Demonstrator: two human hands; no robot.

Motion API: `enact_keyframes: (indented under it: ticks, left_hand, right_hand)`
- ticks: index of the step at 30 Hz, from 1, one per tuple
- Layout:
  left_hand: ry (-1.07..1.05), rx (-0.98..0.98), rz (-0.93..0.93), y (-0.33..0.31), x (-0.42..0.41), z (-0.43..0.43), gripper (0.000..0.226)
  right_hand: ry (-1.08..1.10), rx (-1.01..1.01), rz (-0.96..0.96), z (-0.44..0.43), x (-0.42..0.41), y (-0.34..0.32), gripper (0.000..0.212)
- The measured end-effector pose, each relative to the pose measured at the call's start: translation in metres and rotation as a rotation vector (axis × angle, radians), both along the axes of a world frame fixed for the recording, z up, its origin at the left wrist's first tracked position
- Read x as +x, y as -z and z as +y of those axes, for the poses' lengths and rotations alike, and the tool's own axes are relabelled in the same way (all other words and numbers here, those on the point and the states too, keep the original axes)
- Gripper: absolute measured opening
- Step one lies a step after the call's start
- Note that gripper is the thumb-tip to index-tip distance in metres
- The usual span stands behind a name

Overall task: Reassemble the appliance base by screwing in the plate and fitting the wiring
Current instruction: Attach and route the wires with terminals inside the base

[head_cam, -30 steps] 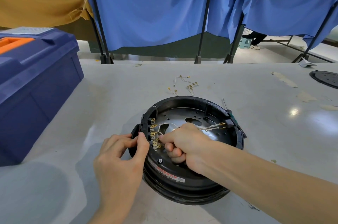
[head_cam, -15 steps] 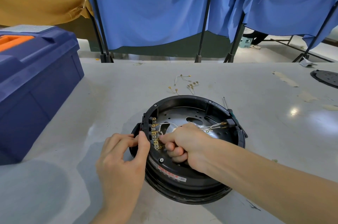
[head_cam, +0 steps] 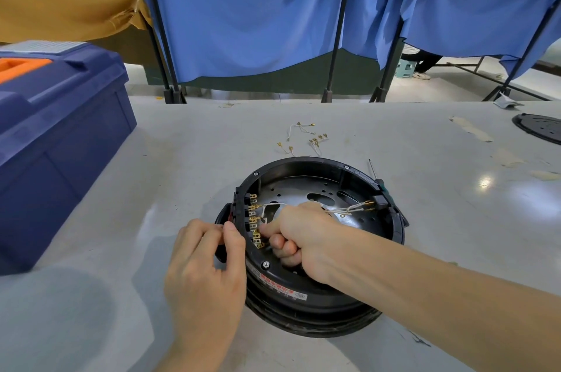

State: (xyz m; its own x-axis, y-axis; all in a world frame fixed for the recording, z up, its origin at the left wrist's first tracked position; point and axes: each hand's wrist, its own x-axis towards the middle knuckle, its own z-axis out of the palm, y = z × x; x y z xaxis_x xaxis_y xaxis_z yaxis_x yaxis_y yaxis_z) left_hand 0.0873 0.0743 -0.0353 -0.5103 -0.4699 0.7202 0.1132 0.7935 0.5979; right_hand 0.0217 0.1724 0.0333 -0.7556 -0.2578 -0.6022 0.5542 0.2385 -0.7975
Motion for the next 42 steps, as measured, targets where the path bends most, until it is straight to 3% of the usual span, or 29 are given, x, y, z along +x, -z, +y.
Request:
enact_keyframes:
  ticks: [15,29,42]
  left_hand:
    - [0.016,-0.012,0.003,0.004,-0.002,0.000,0.038]
    - [-0.030,-0.006,-0.036,-0.003,0.003,-0.006,0.039]
    - [-0.018,-0.088,0.020,-0.003,0.008,-0.002,0.043]
  right_hand:
    - [0.020,0.018,-0.031,-0.005,-0.003,-0.001,0.035]
    - [-0.303,0.038,0.037,0.023,-0.001,-0.009,0.039]
    - [-0.315,0.005,0.012,0.028,-0.002,-0.002,0.040]
